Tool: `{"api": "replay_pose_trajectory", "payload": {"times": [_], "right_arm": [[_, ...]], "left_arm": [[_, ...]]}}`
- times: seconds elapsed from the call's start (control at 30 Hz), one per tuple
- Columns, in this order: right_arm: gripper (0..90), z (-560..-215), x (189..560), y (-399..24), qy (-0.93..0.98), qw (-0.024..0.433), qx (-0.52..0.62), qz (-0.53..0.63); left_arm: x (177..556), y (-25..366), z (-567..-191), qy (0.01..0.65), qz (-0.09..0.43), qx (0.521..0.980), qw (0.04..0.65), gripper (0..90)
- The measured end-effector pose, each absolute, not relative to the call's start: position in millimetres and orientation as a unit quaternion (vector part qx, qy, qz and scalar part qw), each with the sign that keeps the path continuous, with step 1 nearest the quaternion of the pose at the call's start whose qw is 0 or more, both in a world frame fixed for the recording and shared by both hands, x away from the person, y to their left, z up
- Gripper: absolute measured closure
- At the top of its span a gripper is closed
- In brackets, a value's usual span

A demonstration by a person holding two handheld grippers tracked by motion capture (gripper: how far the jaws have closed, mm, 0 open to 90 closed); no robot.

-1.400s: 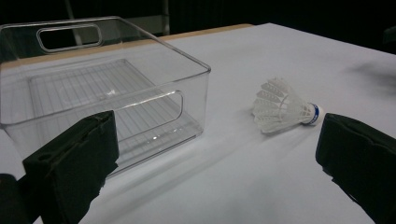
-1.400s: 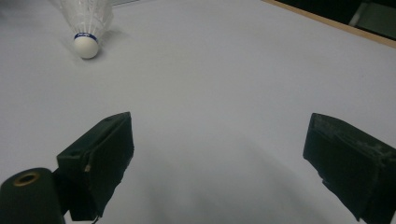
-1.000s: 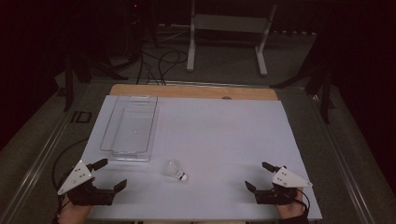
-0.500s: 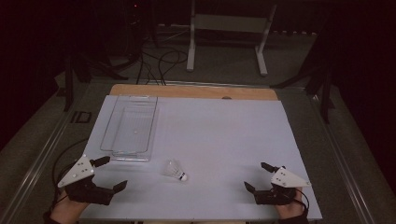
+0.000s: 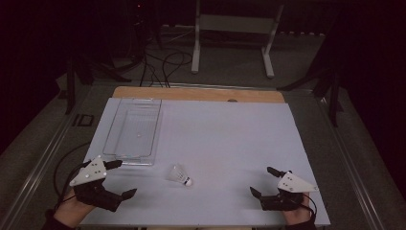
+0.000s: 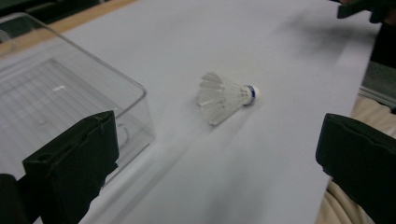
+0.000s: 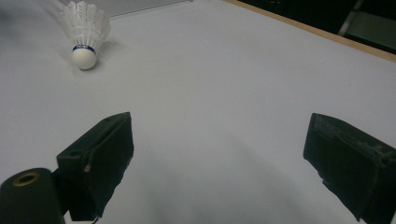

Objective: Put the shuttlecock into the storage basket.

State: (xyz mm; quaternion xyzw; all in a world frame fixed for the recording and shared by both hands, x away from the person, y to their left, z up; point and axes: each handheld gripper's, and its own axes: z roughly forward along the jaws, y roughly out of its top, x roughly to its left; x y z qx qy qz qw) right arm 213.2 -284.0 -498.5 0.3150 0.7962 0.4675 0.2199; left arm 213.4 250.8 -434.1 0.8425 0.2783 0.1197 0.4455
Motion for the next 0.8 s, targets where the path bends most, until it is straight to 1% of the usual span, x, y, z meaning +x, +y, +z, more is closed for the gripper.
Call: {"api": "replay_pose_trajectory", "payload": {"times": [0.37, 0.47, 0.8], "right_arm": [[8.4, -499, 213, -283, 0.796, 0.216, 0.316, 0.469], [8.4, -498, 213, -283, 0.797, 0.216, 0.315, 0.468], [8.4, -499, 214, -283, 0.798, 0.212, 0.315, 0.468]], "left_arm": [[219, 241, -430, 0.256, 0.107, 0.87, 0.407, 0.2], [220, 239, -430, 0.257, 0.1, 0.873, 0.403, 0.1], [224, 231, -431, 0.26, 0.08, 0.893, 0.359, 0.1]]}}
